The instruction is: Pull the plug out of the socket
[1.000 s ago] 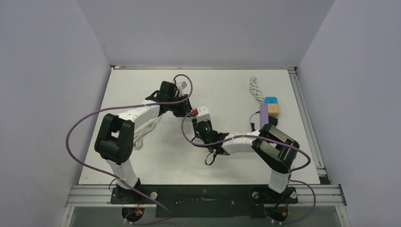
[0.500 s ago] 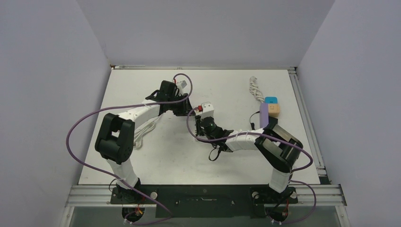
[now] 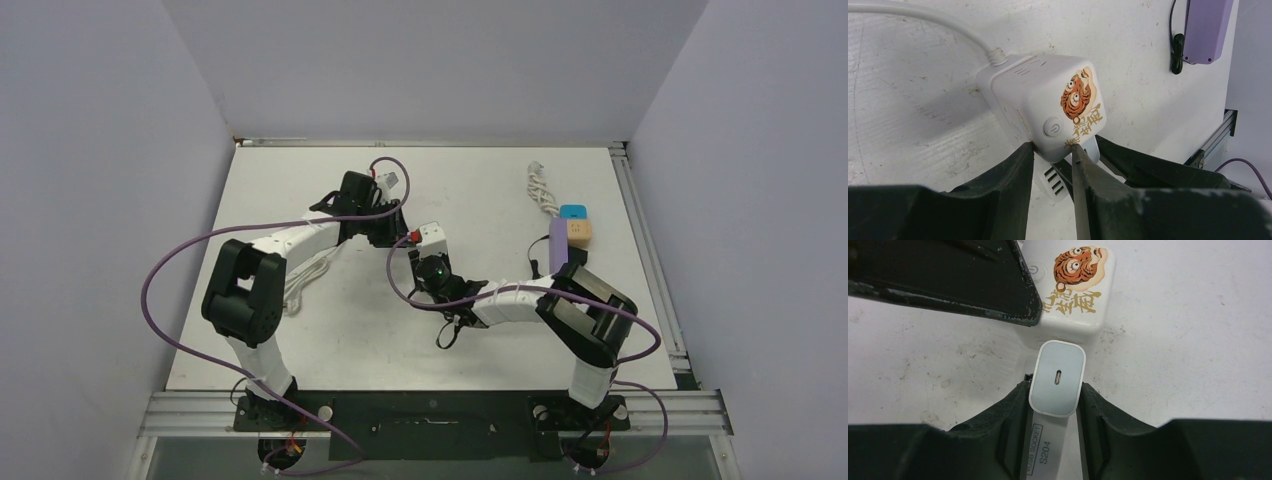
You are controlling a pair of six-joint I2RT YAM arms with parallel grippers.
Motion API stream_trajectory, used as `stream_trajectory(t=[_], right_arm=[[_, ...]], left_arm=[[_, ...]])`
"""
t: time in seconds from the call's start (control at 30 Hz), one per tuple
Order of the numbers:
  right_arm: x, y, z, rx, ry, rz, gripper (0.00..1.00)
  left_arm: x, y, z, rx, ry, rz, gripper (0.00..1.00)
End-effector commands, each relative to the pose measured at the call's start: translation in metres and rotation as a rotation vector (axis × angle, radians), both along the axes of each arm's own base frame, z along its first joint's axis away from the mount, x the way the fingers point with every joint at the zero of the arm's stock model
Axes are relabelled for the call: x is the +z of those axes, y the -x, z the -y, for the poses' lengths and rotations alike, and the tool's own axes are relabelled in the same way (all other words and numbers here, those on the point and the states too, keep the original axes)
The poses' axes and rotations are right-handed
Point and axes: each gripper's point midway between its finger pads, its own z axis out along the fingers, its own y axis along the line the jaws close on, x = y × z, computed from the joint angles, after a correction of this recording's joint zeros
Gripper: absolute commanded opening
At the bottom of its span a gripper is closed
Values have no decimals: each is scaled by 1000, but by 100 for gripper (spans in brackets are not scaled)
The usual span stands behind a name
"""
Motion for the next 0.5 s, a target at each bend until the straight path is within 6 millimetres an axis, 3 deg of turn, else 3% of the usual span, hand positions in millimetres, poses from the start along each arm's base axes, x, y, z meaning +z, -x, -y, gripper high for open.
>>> stream_trajectory(t=[0.0, 0.47], right_arm=[[17, 6, -18, 32, -25, 30, 5], [10, -8, -4, 23, -174, -70, 5]], left_arm=[[-81, 36, -48, 35, -283, -188, 28], [-81, 36, -48, 34, -285, -189, 28]])
